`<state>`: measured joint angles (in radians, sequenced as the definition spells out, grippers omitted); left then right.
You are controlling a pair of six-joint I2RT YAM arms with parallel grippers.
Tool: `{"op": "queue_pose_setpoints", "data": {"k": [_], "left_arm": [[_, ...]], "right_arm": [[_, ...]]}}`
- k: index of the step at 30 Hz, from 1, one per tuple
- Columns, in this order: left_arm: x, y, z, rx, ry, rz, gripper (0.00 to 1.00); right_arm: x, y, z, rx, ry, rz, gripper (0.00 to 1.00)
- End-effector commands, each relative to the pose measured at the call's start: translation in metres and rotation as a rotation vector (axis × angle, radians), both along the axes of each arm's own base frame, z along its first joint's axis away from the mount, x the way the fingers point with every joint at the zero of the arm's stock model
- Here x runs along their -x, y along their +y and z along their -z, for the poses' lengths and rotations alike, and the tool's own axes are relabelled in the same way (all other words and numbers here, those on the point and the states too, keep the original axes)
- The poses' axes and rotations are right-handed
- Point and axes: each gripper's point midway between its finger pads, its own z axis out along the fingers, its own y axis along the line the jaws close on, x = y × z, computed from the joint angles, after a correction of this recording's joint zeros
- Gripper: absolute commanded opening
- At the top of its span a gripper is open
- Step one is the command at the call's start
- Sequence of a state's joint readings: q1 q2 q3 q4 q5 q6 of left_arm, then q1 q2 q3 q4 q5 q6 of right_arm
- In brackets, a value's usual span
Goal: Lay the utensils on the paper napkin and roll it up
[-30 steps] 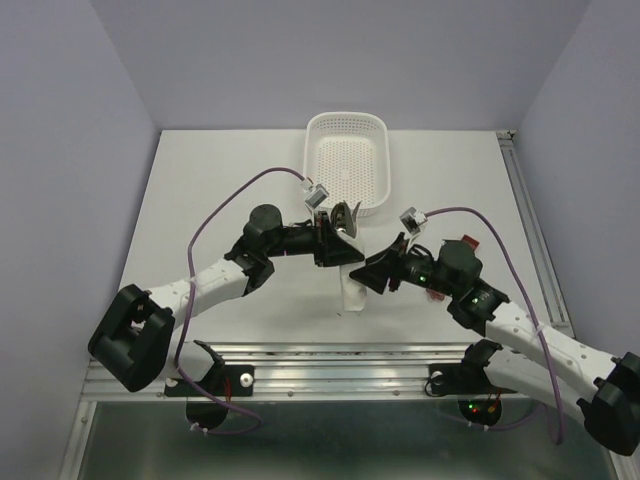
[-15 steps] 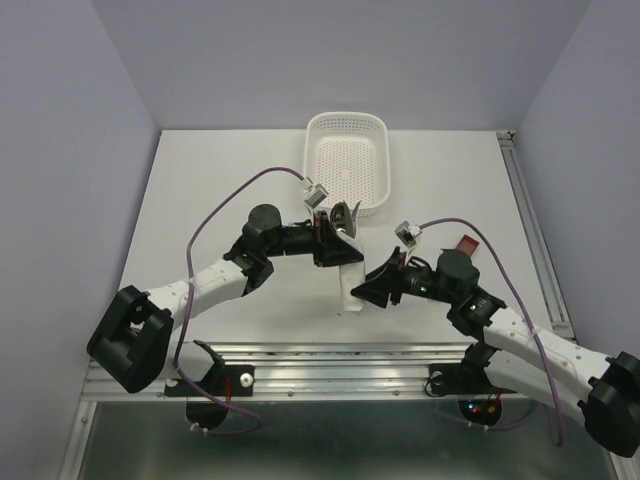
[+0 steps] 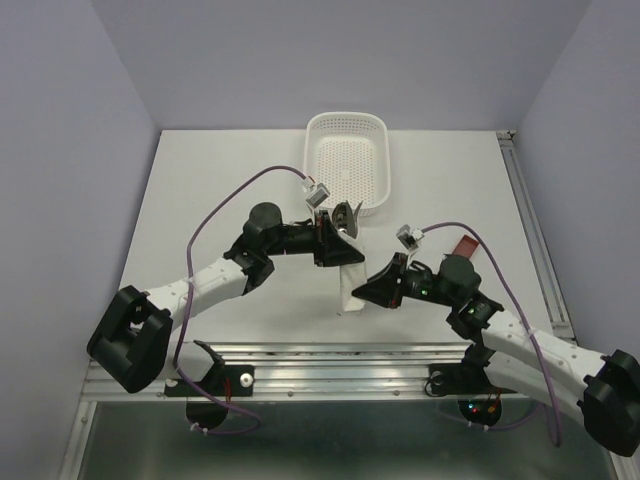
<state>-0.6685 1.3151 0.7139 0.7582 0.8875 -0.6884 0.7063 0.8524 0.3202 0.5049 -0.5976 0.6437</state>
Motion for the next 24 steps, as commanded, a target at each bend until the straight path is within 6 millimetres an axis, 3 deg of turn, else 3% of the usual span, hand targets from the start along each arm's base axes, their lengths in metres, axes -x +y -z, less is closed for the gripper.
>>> {"op": "queue_pose_setpoints", "data": {"k": [1,4,5,8,11,15,24], "left_arm": [[0.003,-0.002,-0.052,0.113,-0.134,0.017,0.00],[0.003,-0.002,-0.052,0.113,-0.132,0.017,0.00],[0.003,-0.002,-0.051,0.112,-0.132,0.017,0.00],[0.003,-0.002,-0.048,0.107,-0.129,0.017,0.00],[0.003,-0.001,-0.042,0.094,-0.131,0.017,0.00],[0.004,0.000,-0.037,0.084,-0.131,0.019,0.00],[0.006,0.001,-0.042,0.092,-0.146,0.030,0.00]], "right_arm": [[0.006,0.000,-0.005,-0.033,-0.052,-0.029,0.01],[0.004,0.000,-0.006,-0.033,-0.047,-0.018,0.03],[0.002,-0.001,-0.005,-0.012,-0.033,-0.006,0.26],[-0.006,-0.005,-0.010,0.010,-0.039,0.050,0.51],[-0.020,-0.016,-0.022,0.036,-0.031,0.170,0.66],[-0.025,-0.018,-0.037,0.067,-0.059,0.194,0.67],[-0.038,0.002,-0.056,0.066,-0.092,0.141,0.54]]}}
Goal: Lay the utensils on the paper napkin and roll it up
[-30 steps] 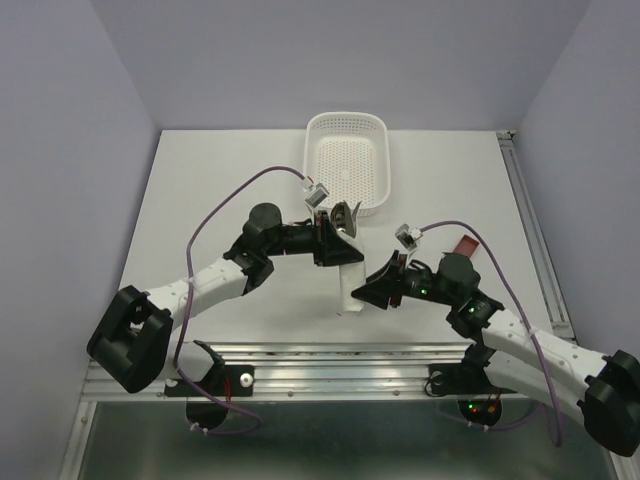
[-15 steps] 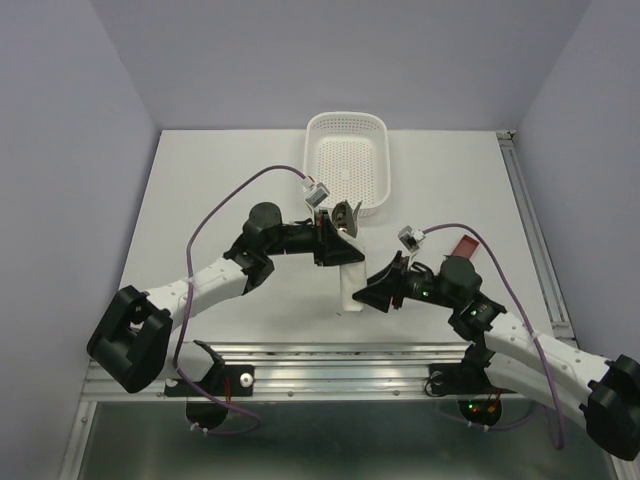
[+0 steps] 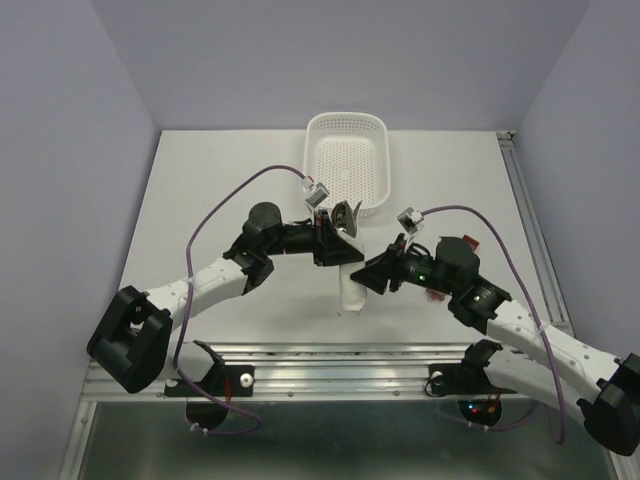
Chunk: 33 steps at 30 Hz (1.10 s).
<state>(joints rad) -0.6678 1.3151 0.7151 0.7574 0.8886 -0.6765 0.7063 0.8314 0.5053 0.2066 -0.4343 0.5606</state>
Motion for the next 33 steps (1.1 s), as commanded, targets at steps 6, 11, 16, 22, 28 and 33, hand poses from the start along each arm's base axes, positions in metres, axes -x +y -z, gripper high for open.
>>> {"op": "queue_pose_setpoints", "data": {"k": [6,11,16,22,28,33], "left_arm": [[0.010,0.002,-0.044,0.095,-0.139,0.038,0.00],[0.010,0.002,-0.046,0.094,-0.139,0.038,0.00],[0.006,0.000,-0.050,0.081,-0.131,0.036,0.17],[-0.002,0.001,-0.060,0.046,-0.156,-0.008,0.48],[-0.011,0.009,-0.073,0.032,-0.184,-0.058,0.68],[-0.023,0.013,-0.066,-0.014,-0.159,-0.117,0.78]], "right_arm": [[-0.007,0.013,-0.038,-0.055,-0.084,-0.039,0.34],[-0.004,0.011,-0.046,-0.097,-0.111,-0.038,0.06],[-0.006,0.008,-0.055,-0.117,-0.142,-0.015,0.01],[-0.008,0.007,-0.073,-0.135,-0.182,-0.002,0.01],[-0.018,0.005,-0.086,-0.127,-0.213,0.044,0.01],[-0.022,0.008,-0.097,-0.130,-0.231,0.047,0.01]]}}
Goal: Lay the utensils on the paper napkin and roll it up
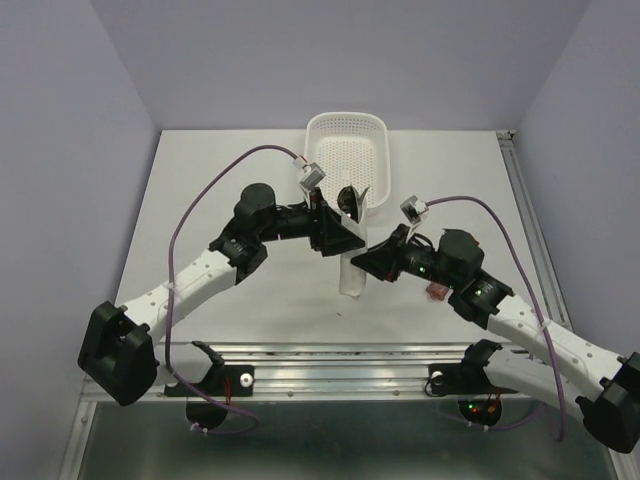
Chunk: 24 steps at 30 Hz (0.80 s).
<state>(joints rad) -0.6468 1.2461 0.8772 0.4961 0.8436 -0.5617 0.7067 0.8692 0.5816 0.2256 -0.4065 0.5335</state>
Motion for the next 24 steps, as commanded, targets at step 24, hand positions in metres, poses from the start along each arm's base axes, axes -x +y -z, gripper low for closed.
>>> {"op": "queue_pose_setpoints", "data": {"k": [24], "left_arm": [[-0.043,0.076,0.008,-0.078,-0.031,-0.392,0.99]], "right_arm": [[-0.142,0.040,-0.097,0.096,-0.185,0.128,0.01]]}}
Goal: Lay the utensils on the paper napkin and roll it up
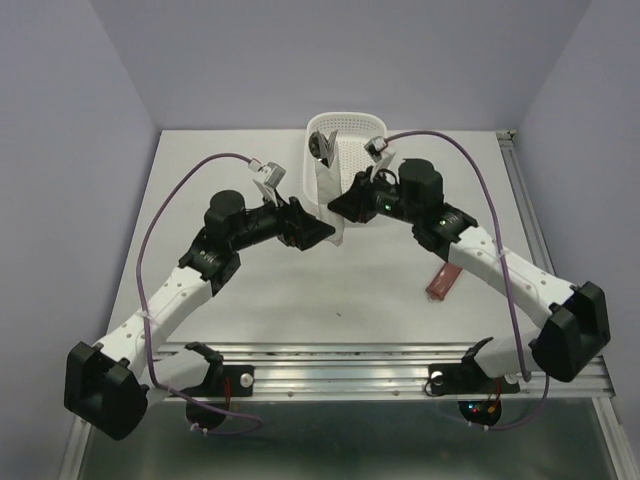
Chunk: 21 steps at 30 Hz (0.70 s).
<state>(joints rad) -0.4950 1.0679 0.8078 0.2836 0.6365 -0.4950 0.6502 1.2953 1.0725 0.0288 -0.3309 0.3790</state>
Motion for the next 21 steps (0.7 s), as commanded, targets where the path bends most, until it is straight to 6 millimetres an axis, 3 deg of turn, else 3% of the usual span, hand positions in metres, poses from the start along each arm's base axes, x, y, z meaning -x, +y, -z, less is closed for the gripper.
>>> {"op": "queue_pose_setpoints", "data": {"k": [1,2,3,4,6,7,10,17,18,21], "left_arm": [[0.003,0.011,-0.006,-0.001,-0.048,-0.045,0.99],[0.005,0.013,-0.007,0.002,-0.047,-0.054,0.99],[0.006,0.015,-0.009,0.005,-0.049,-0.062,0.99],[0.002,0.020,-0.005,-0.004,-0.031,-0.107,0.99],[0.005,0.027,-0.010,0.003,-0.044,-0.139,0.99],[0.004,0.034,-0.010,-0.001,-0.040,-0.187,0.99],[0.004,0.045,-0.011,-0.008,-0.034,-0.248,0.99],[0.005,0.052,-0.015,-0.028,-0.054,-0.277,0.99],[0.004,0.053,-0.015,-0.034,-0.052,-0.282,0.99],[0.001,0.054,-0.012,-0.050,-0.043,-0.293,0.99]], "right_arm": [[-0.053,0.001,-0.063,-0.061,-0.152,0.019,0.01],[-0.062,0.004,-0.062,-0.061,-0.147,0.004,0.01],[-0.073,0.005,-0.076,-0.076,-0.168,0.006,0.01],[-0.097,0.005,-0.056,-0.052,-0.129,0.020,0.01],[-0.115,0.005,-0.052,-0.053,-0.113,0.009,0.01],[-0.137,0.004,-0.047,-0.051,-0.103,0.023,0.01],[-0.172,0.002,-0.034,-0.047,-0.079,0.024,0.01],[-0.225,-0.005,0.005,-0.061,-0.014,0.037,0.01],[-0.232,-0.004,0.025,-0.059,0.021,0.031,0.01],[-0.253,-0.010,0.053,-0.054,0.066,0.048,0.01]]}}
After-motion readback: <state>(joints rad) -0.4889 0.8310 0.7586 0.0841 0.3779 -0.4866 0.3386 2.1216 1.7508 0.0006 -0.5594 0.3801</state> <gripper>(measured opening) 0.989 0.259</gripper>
